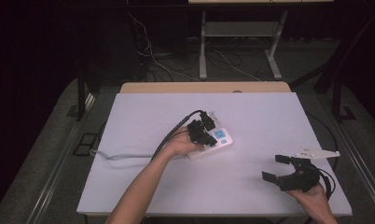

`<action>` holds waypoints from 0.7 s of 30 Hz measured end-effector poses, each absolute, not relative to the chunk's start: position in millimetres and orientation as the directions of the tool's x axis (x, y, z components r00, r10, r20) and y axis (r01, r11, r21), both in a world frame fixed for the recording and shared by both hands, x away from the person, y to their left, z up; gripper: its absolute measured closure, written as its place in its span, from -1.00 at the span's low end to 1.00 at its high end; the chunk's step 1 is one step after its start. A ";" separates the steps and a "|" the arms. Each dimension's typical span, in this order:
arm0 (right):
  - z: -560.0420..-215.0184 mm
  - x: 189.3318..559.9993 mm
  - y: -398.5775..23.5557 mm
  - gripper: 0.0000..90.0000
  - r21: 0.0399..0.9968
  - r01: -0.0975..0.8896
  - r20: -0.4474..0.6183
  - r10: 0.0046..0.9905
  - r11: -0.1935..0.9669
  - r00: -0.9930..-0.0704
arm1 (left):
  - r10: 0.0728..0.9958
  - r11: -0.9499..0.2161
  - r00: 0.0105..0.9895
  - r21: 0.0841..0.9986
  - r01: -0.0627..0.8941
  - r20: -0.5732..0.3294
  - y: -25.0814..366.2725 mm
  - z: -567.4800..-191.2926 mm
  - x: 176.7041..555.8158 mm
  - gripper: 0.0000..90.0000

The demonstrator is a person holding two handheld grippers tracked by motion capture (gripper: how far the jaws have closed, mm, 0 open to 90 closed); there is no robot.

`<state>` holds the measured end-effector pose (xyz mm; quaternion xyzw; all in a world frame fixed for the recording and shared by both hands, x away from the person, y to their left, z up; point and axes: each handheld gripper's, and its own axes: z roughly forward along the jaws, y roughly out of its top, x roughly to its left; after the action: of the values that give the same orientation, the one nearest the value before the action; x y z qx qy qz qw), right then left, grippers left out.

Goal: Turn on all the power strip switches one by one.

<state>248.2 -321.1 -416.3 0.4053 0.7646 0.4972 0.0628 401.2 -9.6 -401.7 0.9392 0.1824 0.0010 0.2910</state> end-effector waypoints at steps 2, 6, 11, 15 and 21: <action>-416.2 248.3 -321.2 -0.99 0.811 0.557 0.308 0.682 0.176 -0.664 | 0.347 -0.764 0.933 0.546 0.343 -0.101 -9.2 -401.7 401.2 0.99; -416.1 248.0 -320.9 -0.99 0.811 0.558 0.307 0.683 0.177 -0.663 | 0.357 -0.767 0.929 0.539 0.349 -0.094 -7.6 -402.0 402.1 0.99; -416.1 248.0 -321.1 -0.99 0.811 0.558 0.308 0.683 0.177 -0.663 | 0.361 -0.753 0.926 0.550 0.361 -0.114 -4.2 -403.8 402.5 1.00; -416.4 248.4 -320.9 -0.99 0.811 0.558 0.306 0.683 0.178 -0.663 | 0.360 -0.752 0.925 0.548 0.366 -0.123 -3.6 -404.1 403.3 1.00; -416.3 248.2 -320.8 -0.99 0.811 0.557 0.305 0.684 0.179 -0.663 | 0.365 -0.747 0.921 0.548 0.376 -0.135 -3.5 -405.0 403.8 1.00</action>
<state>248.2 -320.8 -416.3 0.4055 0.7651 0.4962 0.0637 403.8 -3.5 -405.0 0.9346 0.1980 -0.0095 0.2953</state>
